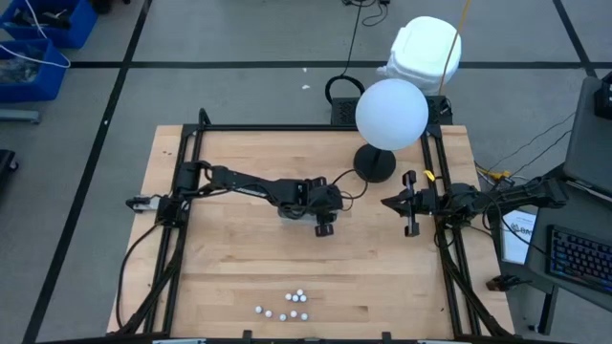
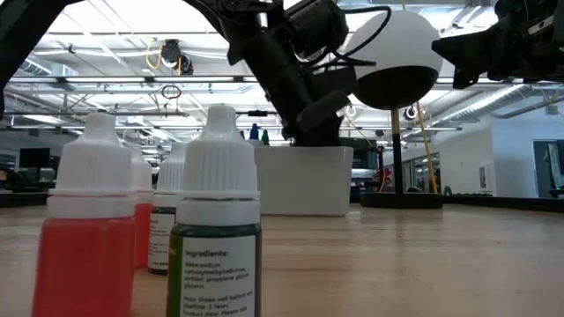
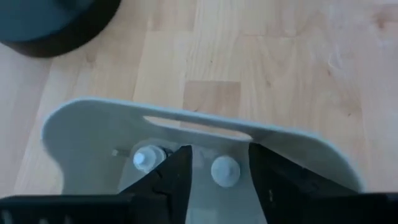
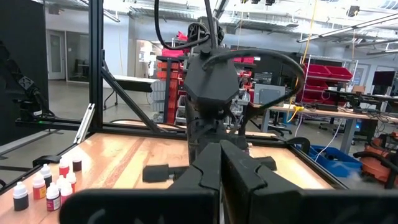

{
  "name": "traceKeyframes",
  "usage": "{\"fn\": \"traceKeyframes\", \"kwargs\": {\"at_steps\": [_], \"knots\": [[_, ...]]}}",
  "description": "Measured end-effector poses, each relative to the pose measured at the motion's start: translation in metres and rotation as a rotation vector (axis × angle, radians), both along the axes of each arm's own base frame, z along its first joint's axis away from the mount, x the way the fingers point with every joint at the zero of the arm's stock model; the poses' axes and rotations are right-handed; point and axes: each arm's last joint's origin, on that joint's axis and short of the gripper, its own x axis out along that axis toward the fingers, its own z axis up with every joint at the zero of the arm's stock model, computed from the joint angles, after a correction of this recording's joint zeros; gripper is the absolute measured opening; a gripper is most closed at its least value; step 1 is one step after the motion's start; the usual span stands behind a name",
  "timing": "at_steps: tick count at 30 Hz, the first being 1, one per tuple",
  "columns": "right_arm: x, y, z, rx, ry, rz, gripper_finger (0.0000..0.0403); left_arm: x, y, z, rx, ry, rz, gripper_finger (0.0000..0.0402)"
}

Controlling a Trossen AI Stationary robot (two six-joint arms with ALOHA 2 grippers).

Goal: Pick & Place food coloring
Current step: Put the small green food coloring bottle into the gray bin

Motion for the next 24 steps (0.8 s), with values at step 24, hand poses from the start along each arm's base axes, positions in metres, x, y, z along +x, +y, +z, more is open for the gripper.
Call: {"fn": "traceKeyframes", "kwargs": {"at_steps": [24], "knots": [[0.001, 0.000, -0.001, -0.001, 0.007, 0.003, 0.0000, -0.174, -0.036, 0.200, 0.114, -0.258, -0.026, 0.0065]]}}
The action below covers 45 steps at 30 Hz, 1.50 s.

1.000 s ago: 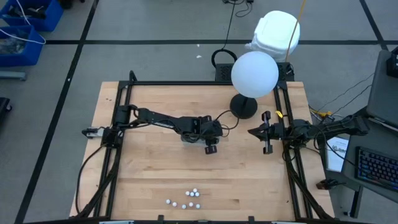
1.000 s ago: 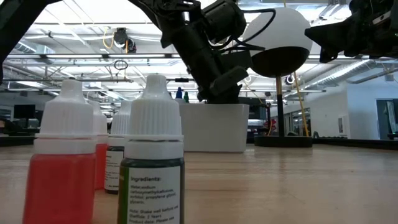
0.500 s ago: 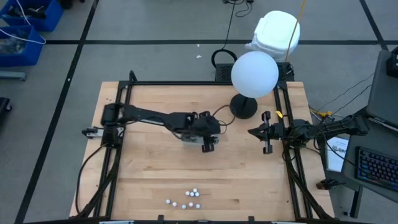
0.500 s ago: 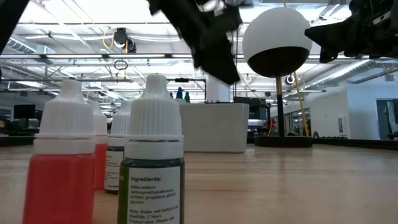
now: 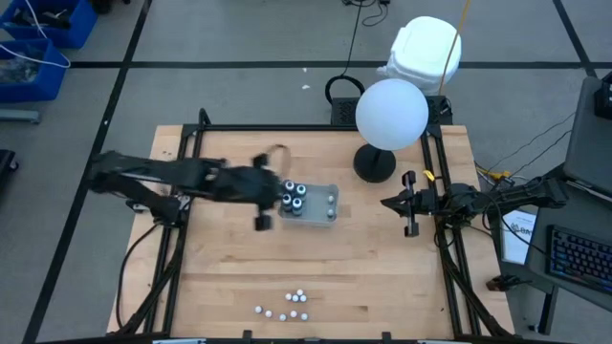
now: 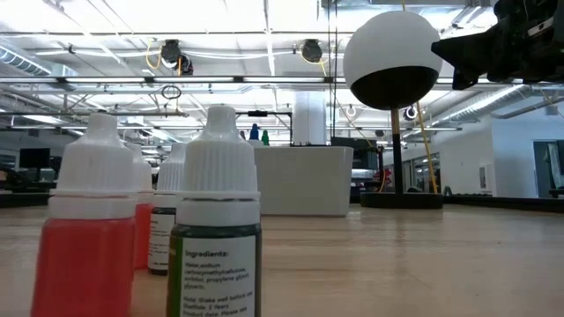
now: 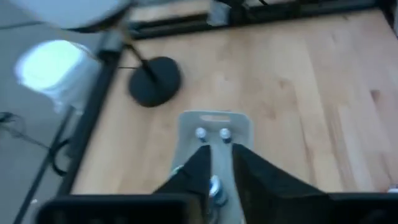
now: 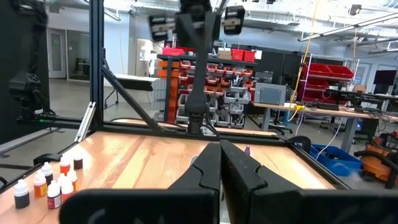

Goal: Pick & Place food coloring
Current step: Put the small green food coloring bottle into the gray bin

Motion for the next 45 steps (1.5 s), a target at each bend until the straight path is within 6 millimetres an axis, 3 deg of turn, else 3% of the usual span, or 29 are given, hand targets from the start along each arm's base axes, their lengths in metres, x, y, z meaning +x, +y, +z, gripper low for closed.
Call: {"fn": "traceKeyframes", "kwargs": {"at_steps": [3, 9, 13, 19, 29, 45], "knots": [[0.000, 0.000, 0.000, 0.006, 0.000, 0.001, 0.0000, -0.041, 0.005, -0.001, -0.006, -0.132, 0.073, 0.0014], [0.000, 0.000, 0.000, 0.007, 0.001, 0.001, 0.0000, -0.105, 0.018, -0.054, -0.112, -0.305, 0.120, 0.0010], [0.000, 0.000, 0.000, 0.007, 0.000, 0.000, 0.0000, -0.132, 0.022, -0.079, -0.150, -0.407, 0.116, 0.0006], [0.000, 0.000, 0.001, 0.009, -0.007, -0.001, 0.0000, -0.162, 0.028, -0.096, -0.131, -0.503, 0.151, 0.0005], [0.000, 0.000, 0.001, 0.003, -0.007, 0.001, 0.0000, -0.162, 0.029, -0.152, -0.095, -0.517, 0.162, 0.0004], [0.000, 0.000, 0.001, 0.015, -0.007, 0.003, 0.0000, -0.157, 0.022, -0.181, -0.077, -0.529, 0.035, 0.0003]]}}
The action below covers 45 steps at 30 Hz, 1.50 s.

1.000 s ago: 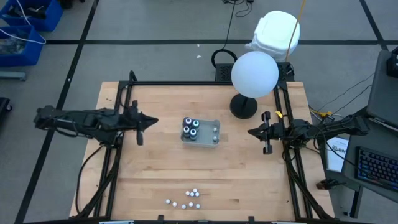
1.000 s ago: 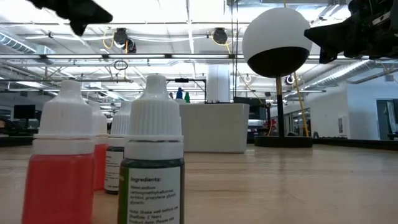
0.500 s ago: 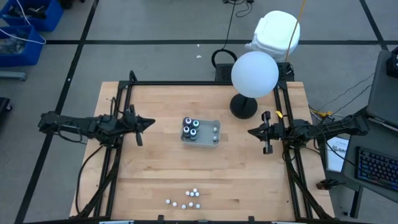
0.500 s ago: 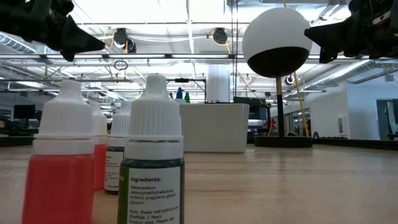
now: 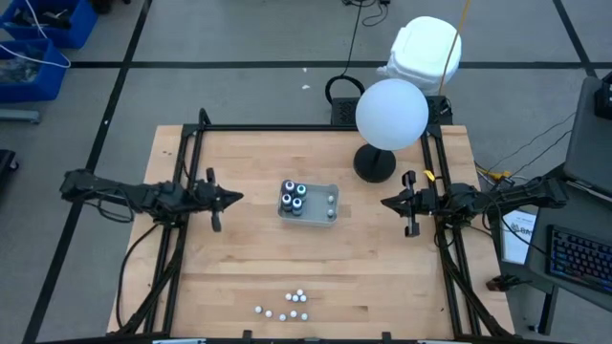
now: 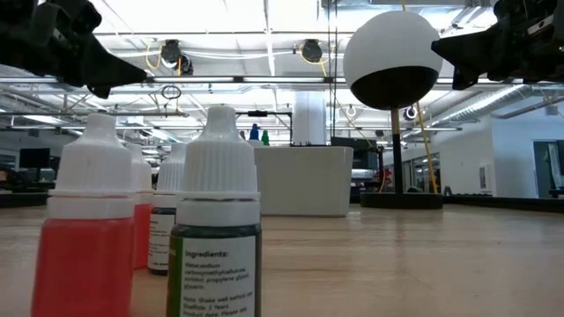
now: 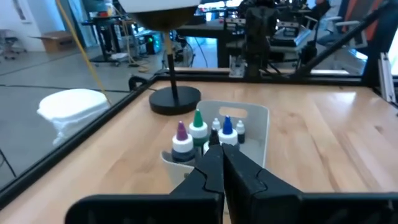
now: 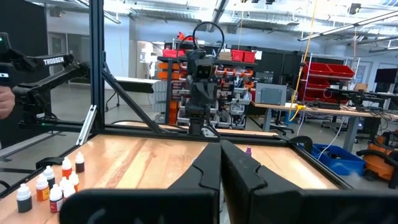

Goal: Pick & Place food coloring
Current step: Put the small green food coloring bottle into the gray bin

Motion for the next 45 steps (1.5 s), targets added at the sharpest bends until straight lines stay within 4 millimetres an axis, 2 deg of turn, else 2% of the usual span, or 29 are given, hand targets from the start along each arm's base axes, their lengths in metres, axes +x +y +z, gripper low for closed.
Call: {"fn": "traceKeyframes", "kwargs": {"at_steps": [9, 16, 22, 32, 36, 45], "knots": [[0.000, 0.000, 0.000, 0.001, 0.000, -0.001, 0.0000, 0.000, -0.003, 0.003, 0.006, -0.029, -0.026, 0.0004], [0.001, 0.000, -0.001, 0.039, 0.011, 0.004, 0.0000, 0.000, -0.003, 0.006, 0.003, -0.063, -0.025, 0.0039], [0.004, 0.000, -0.005, 0.030, 0.047, 0.002, 0.0000, 0.000, -0.003, 0.009, 0.005, -0.095, -0.019, 0.0052], [0.008, 0.001, -0.010, 0.042, 0.094, 0.004, 0.0000, 0.003, -0.003, 0.006, 0.090, -0.047, -0.026, 0.0051], [0.010, 0.002, -0.006, 0.032, 0.057, 0.010, 0.0000, 0.008, -0.006, 0.001, 0.142, 0.011, -0.104, 0.0051], [0.018, 0.022, -0.006, 0.008, 0.037, 0.143, 0.0000, 0.016, -0.008, 0.000, 0.160, 0.010, -0.115, 0.0051]]}}
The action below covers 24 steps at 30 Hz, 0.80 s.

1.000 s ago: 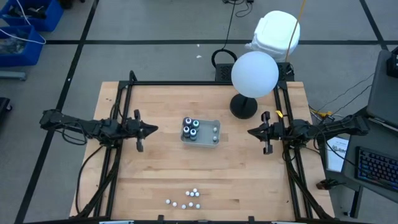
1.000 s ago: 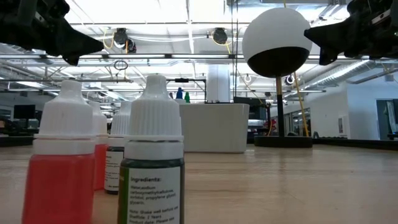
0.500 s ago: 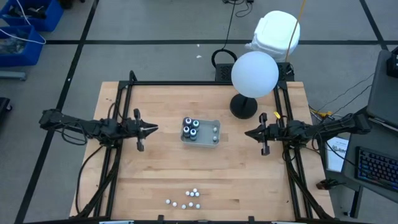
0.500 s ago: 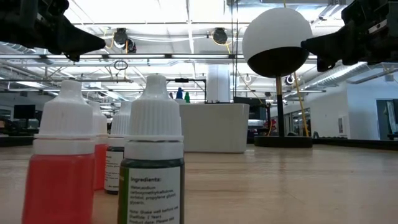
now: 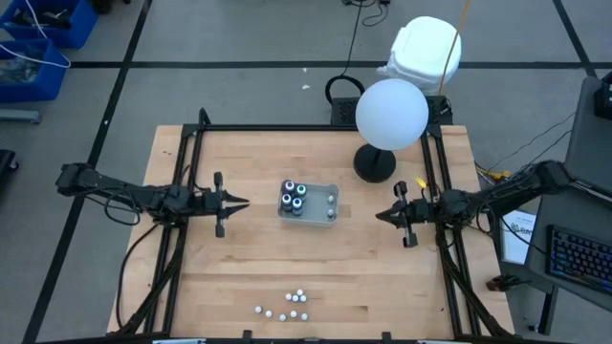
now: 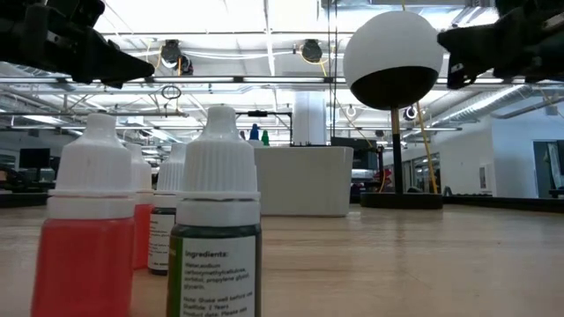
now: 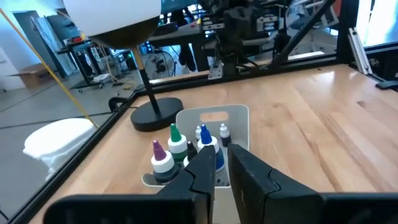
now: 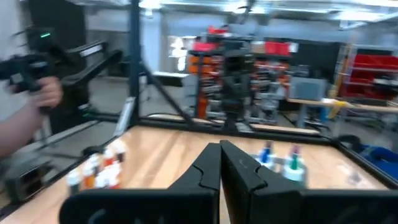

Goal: Pick & Place food coloring
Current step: Put the small green food coloring bottle into the gray bin

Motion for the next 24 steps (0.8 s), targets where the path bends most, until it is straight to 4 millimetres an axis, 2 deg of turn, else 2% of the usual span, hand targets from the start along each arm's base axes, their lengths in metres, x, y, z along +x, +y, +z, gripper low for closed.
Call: {"fn": "traceKeyframes", "kwargs": {"at_steps": [4, 9, 17, 20, 24], "knots": [[0.007, 0.020, -0.002, -0.050, 0.033, 0.088, 0.0000, 0.001, 0.000, 0.000, 0.000, 0.003, 0.000, 0.0051], [0.024, 0.051, 0.012, -0.135, 0.037, 0.079, 0.0000, 0.001, 0.000, 0.003, -0.030, -0.038, 0.003, 0.0051], [0.062, 0.107, 0.041, -0.351, 0.069, 0.075, 0.0000, 0.001, 0.000, 0.004, -0.051, -0.049, 0.005, 0.0051], [0.076, 0.119, 0.044, -0.412, 0.109, 0.013, 0.0000, 0.001, 0.000, 0.004, -0.068, -0.051, 0.006, 0.0051], [0.089, 0.127, 0.045, -0.436, 0.130, -0.072, 0.0000, 0.001, 0.000, 0.004, -0.068, -0.051, 0.006, 0.0051]]}}
